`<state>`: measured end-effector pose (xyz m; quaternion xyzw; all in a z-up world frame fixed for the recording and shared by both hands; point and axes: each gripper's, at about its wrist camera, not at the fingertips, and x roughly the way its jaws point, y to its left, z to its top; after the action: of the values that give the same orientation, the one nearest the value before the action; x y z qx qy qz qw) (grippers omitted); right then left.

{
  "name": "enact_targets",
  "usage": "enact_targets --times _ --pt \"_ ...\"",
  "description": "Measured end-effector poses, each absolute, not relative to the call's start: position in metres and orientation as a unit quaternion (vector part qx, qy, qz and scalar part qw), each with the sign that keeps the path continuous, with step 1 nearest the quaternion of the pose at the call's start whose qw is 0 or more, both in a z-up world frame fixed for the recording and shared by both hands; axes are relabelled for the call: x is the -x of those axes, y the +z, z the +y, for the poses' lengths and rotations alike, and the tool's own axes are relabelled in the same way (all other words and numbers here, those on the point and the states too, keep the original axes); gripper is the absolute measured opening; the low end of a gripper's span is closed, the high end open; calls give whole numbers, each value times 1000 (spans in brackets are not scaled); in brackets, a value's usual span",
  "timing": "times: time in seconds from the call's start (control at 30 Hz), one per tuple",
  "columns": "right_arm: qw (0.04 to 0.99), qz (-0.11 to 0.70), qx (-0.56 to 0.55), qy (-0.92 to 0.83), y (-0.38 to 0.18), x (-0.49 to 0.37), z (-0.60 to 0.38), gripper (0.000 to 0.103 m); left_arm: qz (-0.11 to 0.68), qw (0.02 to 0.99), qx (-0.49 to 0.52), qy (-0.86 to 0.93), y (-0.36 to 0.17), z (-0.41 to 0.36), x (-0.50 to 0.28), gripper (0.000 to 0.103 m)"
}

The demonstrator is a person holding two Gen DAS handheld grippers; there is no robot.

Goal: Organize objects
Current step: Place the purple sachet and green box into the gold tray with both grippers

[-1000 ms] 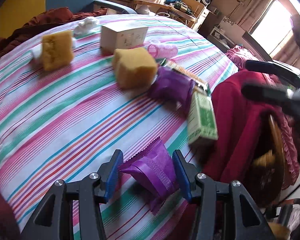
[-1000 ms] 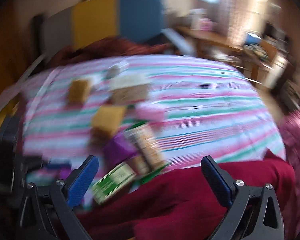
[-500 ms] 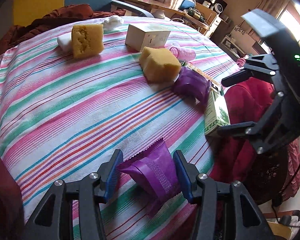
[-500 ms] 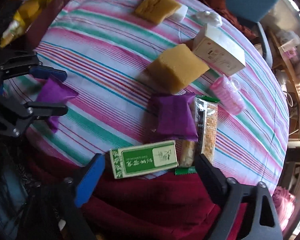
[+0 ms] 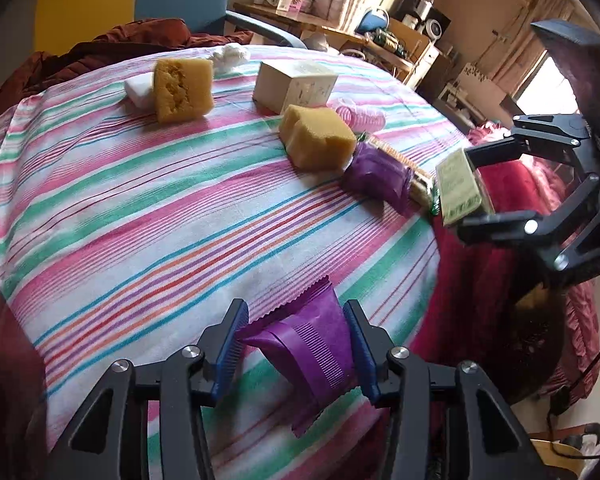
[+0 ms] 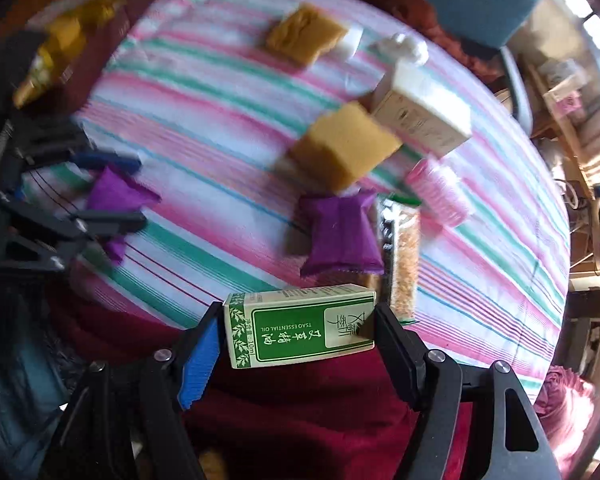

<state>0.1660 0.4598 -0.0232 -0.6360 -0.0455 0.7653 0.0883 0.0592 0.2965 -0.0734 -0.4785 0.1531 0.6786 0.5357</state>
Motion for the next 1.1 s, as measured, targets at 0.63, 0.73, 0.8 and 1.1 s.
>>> enact_targets --times 0.63,0.73,0.8,1.1 --pt "3 33 439 898 26 -50 318 73 8 348 427 835 3 89 52 50" --pt "-29 36 429 902 22 -27 283 73 -3 311 424 851 5 61 72 50" --pt "-50 42 426 902 19 -11 259 73 -4 295 419 859 6 47 85 50" --pt "-131 45 457 879 -20 31 173 88 -44 219 439 870 -4 0 122 64"
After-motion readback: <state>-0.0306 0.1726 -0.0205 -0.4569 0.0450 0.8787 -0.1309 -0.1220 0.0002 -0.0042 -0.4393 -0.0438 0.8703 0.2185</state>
